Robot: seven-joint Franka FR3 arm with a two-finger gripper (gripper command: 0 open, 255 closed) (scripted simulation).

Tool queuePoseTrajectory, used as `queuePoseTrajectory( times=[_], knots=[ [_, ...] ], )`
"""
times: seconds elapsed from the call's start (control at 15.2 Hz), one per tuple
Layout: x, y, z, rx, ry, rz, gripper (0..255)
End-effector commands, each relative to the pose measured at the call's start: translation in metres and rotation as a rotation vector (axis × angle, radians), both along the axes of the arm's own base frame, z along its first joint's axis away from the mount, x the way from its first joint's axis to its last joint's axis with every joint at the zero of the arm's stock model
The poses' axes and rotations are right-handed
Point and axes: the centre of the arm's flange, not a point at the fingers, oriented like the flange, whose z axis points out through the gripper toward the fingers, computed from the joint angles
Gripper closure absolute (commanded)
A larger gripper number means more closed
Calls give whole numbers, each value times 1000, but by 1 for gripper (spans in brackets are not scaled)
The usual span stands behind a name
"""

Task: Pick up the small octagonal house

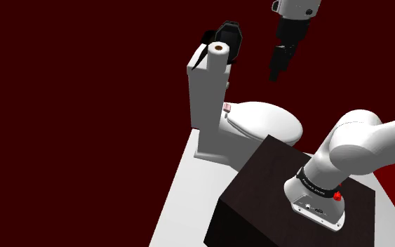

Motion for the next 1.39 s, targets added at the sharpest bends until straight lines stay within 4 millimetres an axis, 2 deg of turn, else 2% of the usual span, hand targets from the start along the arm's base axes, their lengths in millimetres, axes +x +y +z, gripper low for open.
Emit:
queuePoseTrajectory(
  times=[0.0,0.33,0.66,1.32],
  knots=[
    [0,0,0,0,0,0,0],
    [58,-15,-10,3,-43,-150,0],
    [114,-38,-17,6,-86,-300,0],
    [213,-109,-26,12,-173,-601,0]
  ],
)
